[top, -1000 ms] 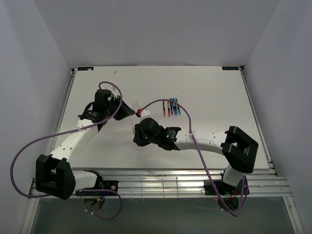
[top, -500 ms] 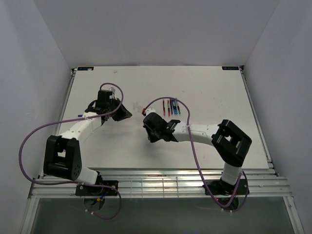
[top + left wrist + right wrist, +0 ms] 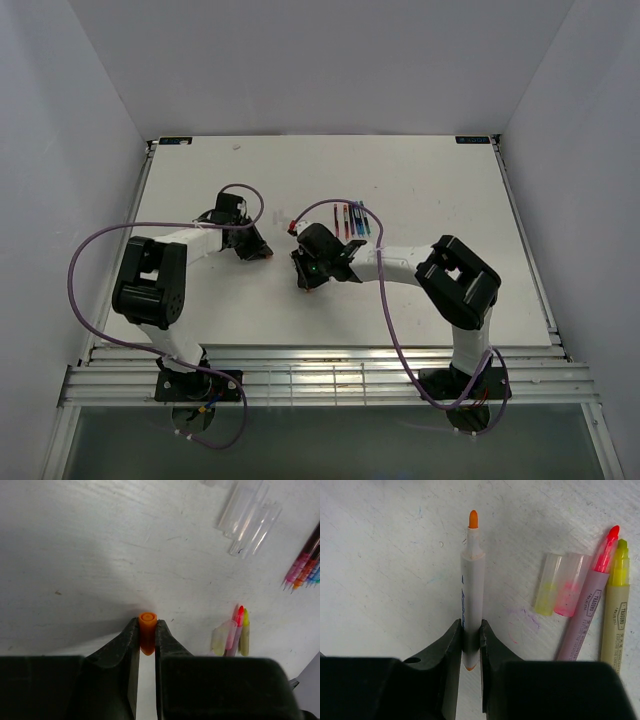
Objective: Open the pen caps
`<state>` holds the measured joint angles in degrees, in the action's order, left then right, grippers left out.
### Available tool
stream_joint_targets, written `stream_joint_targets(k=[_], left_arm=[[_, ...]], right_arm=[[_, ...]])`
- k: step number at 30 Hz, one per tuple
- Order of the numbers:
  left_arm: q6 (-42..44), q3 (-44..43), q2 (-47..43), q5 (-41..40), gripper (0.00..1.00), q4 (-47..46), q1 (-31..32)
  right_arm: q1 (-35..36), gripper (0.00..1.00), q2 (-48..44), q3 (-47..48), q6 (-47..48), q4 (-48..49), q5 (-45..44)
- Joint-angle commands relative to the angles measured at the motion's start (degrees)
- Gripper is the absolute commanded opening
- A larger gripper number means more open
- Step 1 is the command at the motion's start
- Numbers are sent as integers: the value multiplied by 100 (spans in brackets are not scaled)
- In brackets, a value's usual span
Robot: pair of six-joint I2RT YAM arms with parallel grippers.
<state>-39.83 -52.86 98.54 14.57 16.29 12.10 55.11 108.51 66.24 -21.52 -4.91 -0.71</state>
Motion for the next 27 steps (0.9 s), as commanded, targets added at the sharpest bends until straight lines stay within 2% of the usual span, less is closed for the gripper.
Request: stream_joint_targets(k=[1, 4, 5, 11, 17, 22, 27], left_arm=[[116, -233, 200, -226, 7, -118, 12], [99, -295, 306, -270, 11, -118, 3], [99, -312, 315, -279, 16, -118, 12], [99, -277, 280, -437, 29, -83, 3], [107, -216, 245, -525, 36, -65, 3], [99, -251, 227, -587, 45, -21, 3], [81, -295, 8, -665, 49, 66, -6]], right_arm=[[-79, 15, 74, 65, 148, 332, 343], [-97, 20, 74, -14, 148, 402, 440], [-97, 20, 83, -32, 148, 411, 475], [-106, 26, 83, -198, 95, 604, 624], [-106, 29, 4, -374, 43, 736, 739], [-106, 33, -32, -454, 42, 745, 704], [-106, 34, -110, -463, 51, 746, 695]])
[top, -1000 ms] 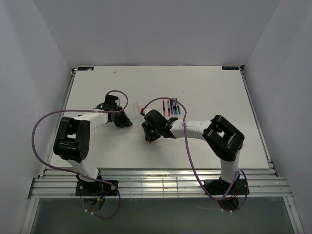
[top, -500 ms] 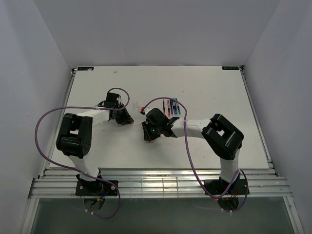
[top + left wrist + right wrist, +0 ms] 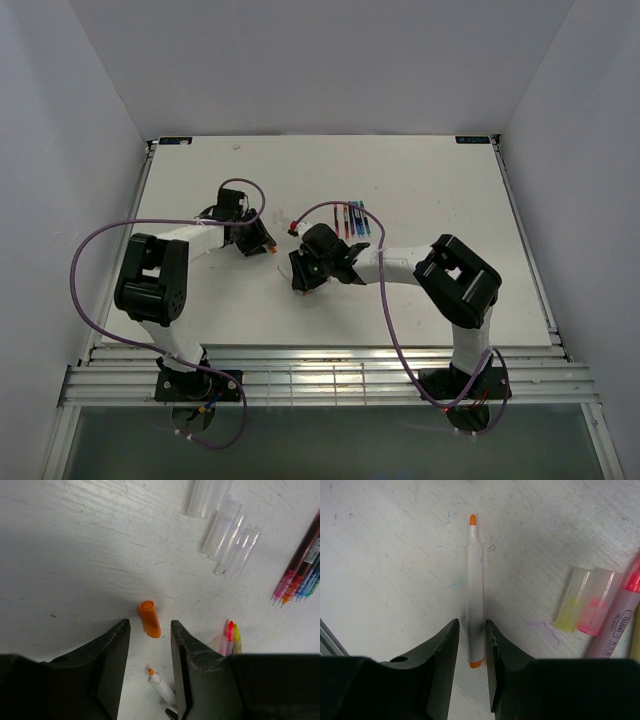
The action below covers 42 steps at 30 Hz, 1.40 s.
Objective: Open the pen caps
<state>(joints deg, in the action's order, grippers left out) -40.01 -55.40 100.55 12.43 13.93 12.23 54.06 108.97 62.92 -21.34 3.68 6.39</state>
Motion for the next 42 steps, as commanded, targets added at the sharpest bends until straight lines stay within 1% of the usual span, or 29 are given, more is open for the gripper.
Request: stream_joint_targets(k=[1, 6, 9, 10, 12, 13, 17, 19, 20, 22, 28, 31, 42], left_arm=[[99, -59, -324, -478, 50, 355, -10], [134, -156, -949, -759, 55, 698, -133], [107, -112, -1353, -707, 61, 874, -571], [90, -103, -1424, -724, 61, 961, -894], [64, -129, -1556, -846, 63, 1146, -1186], [20, -199, -1565, -951, 64, 1225, -1536], [-209, -515, -1267, -1154, 67, 1707, -2110], [-253, -717, -916, -1155, 67, 1875, -2407], [-262, -944, -802, -1242, 67, 2024, -2488], [-253, -1130, -555, -1497, 67, 2113, -2663], [-253, -1702, -28, -1954, 67, 2307, -2883], [-279, -1939, 253, -1990, 67, 2377, -3033], [-165, -2686, 1176, -2446, 68, 2614, -3156]], right_arm=[[-1, 34, -183, -148, 42, -96, -24], [-1, 36, -683, -385, 69, 19, -68], [-1, 38, -1201, -578, 113, -34, -103], [-1, 38, -1333, -622, 139, -52, -129], [-1, 39, -1746, -728, 209, -148, -209], [8, 40, -1982, -763, 236, -166, -200], [-1, 41, -2380, -939, 350, -166, 37], [-1, 41, -2546, -1061, 403, -175, 107], [-1, 41, -2599, -1114, 412, -158, 151], [-1, 41, -2757, -1272, 482, -96, 213], [-1, 42, -2969, -1545, 675, -52, 143], [-1, 42, -2960, -1651, 728, 53, 108], [-36, 42, -2863, -1853, 684, 335, 398]])
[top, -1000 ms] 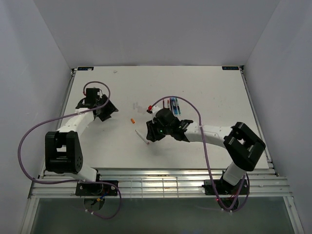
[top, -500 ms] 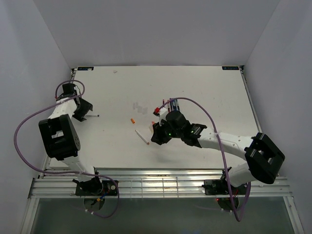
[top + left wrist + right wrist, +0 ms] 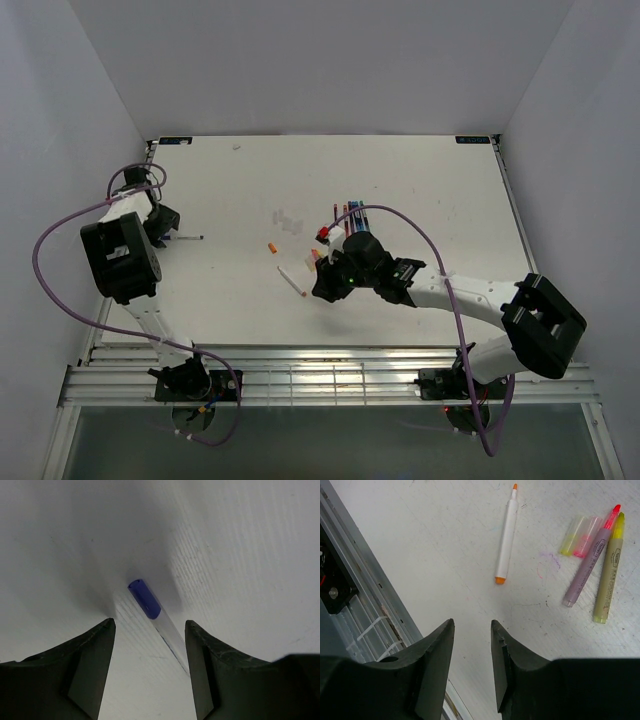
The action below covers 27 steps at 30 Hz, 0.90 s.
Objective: Open the pen caps
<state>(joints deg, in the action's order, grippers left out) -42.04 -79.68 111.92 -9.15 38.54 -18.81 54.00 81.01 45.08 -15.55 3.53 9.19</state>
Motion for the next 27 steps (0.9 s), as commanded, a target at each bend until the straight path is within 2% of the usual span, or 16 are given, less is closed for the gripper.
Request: stream_joint_targets(k=[1, 11, 18, 24, 27], left_arm=[[47, -311, 93, -315, 68, 162, -70], [275, -900, 664, -491, 68, 426, -123], [504, -1014, 919, -579, 58, 461, -123], [574, -900, 990, -615, 39, 478, -132], [574, -830, 981, -518, 27, 435, -123]], right_arm=[[-47, 42, -51, -87, 105, 359, 109], [-144, 42, -24, -184, 96, 456, 171], [-179, 42, -59, -280, 79, 500, 180], [-206, 42, -129, -359, 87, 543, 179], [-223, 42, -156, -386, 61, 561, 180]])
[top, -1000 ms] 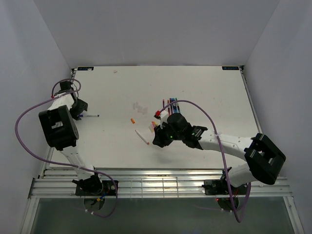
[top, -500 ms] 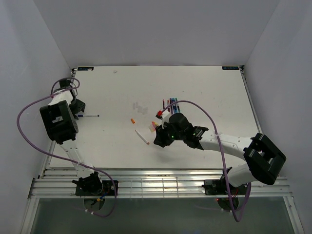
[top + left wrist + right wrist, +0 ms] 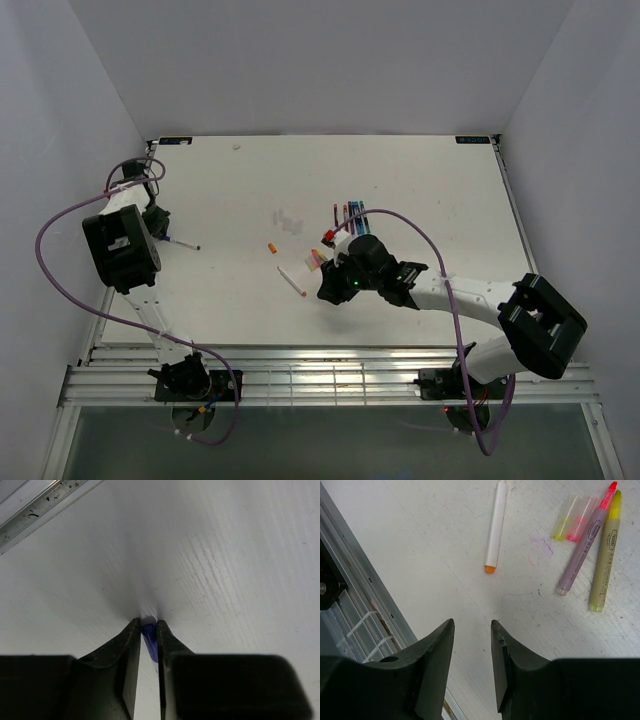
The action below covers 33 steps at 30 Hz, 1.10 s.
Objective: Open the pen caps
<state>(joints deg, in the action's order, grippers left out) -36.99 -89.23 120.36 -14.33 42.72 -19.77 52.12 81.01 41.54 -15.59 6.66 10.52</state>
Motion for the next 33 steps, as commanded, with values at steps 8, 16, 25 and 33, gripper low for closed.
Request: stream_joint_targets(k=[8, 16, 25, 33], left_arm=[[139, 160, -152, 351, 2, -71, -27], [385, 766, -1792, 1248, 0, -615, 235], [360, 2189, -3983, 2627, 0, -1520, 1517], [210, 3613, -5425, 3357, 0, -2171, 2477]], right_arm=[[-35, 42, -288, -93, -83, 222, 29], [-44, 42, -586, -75, -663, 134, 240], [-35, 55, -798, -146, -1200, 670, 362], [-44, 59, -262, 863, -1305, 845, 1135]])
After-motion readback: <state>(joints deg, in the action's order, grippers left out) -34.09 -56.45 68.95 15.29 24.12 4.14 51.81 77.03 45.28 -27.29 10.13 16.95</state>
